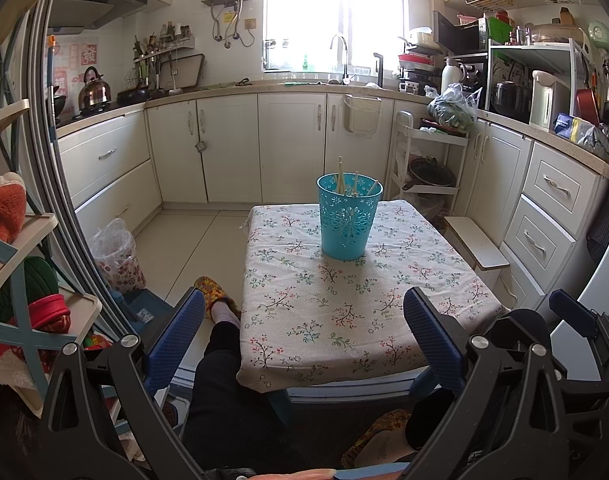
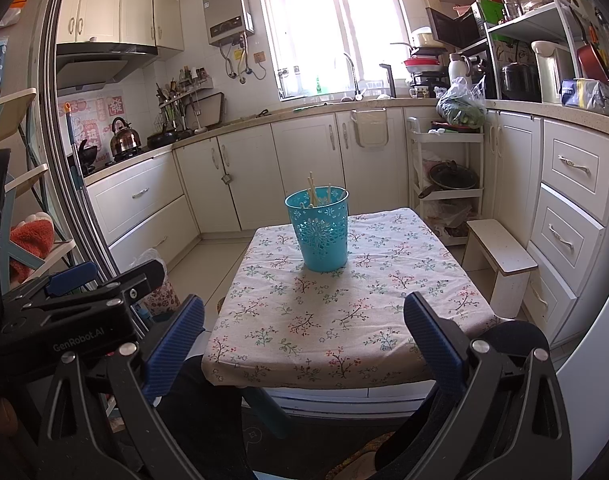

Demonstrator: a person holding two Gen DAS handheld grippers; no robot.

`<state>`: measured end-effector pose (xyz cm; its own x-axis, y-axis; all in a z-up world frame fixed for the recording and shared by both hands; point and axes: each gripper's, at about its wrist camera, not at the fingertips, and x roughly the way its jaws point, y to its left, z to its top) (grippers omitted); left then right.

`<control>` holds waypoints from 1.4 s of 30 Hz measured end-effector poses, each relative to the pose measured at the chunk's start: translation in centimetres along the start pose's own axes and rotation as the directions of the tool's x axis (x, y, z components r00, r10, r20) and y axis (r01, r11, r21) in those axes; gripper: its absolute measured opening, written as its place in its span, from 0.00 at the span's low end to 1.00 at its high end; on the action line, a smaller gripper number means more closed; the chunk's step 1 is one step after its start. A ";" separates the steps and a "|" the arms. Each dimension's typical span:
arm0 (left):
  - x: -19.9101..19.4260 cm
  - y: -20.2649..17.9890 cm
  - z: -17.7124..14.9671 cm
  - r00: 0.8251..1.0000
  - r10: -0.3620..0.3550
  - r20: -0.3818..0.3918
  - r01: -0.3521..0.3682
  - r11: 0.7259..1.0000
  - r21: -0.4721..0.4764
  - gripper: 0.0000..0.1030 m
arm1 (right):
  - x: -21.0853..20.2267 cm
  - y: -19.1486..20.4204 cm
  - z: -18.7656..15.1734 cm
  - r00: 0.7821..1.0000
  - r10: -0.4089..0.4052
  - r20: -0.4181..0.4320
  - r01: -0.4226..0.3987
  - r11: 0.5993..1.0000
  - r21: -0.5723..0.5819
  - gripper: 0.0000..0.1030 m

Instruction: Organize utensils

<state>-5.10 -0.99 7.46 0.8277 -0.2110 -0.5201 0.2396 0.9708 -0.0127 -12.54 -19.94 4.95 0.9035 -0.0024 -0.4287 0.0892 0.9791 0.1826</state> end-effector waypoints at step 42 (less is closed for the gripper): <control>0.0 0.0 -0.2 1.000 0.000 0.001 0.000 1.000 -0.001 0.93 | -0.1 -0.3 0.0 1.000 -0.002 0.001 0.002 1.000 -0.003 0.93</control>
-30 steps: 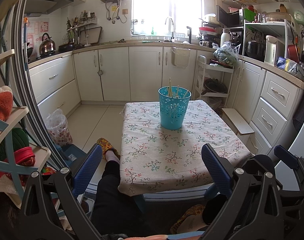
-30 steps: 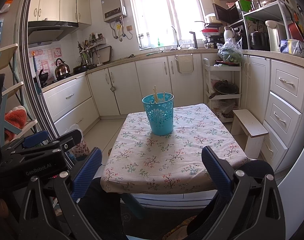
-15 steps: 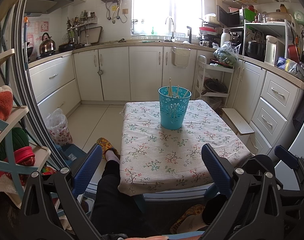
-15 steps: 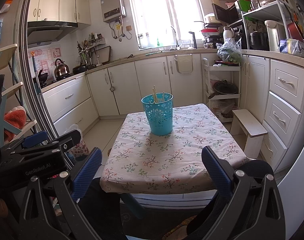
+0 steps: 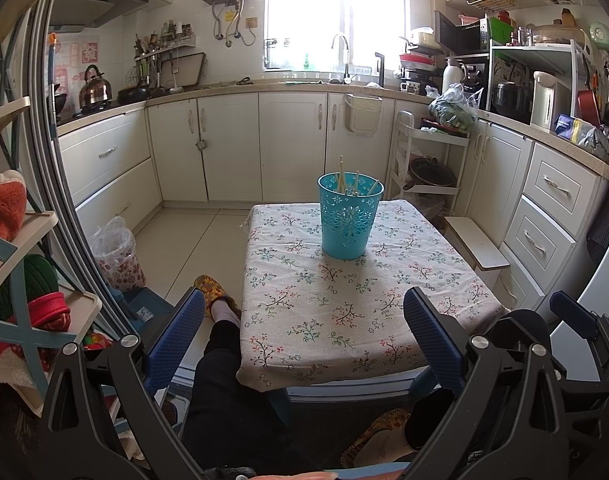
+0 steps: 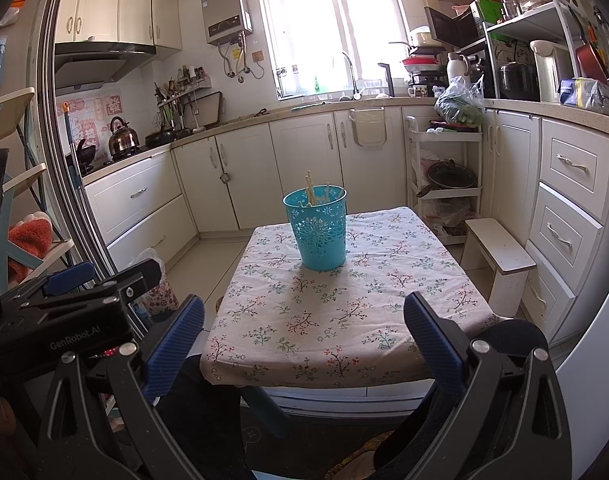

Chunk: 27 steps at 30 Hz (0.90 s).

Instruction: Organize utensils

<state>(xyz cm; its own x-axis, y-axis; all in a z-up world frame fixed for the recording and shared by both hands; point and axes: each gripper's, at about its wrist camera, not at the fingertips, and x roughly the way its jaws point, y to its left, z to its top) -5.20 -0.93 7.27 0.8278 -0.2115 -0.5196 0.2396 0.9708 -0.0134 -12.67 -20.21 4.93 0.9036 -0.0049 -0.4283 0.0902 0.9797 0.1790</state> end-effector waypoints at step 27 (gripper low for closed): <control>3.7 0.6 -1.1 0.997 -0.007 -0.078 0.005 0.999 -0.032 0.93 | 2.1 -0.8 -0.4 0.997 -0.037 -0.067 0.036 0.999 -0.016 0.93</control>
<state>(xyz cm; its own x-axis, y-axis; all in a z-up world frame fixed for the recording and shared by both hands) -2.54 -1.00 4.34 0.7837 -0.2090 -0.5849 0.2275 0.9728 -0.0429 -11.02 -20.92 3.59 0.8698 -0.0276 -0.4927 0.1156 0.9820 0.1491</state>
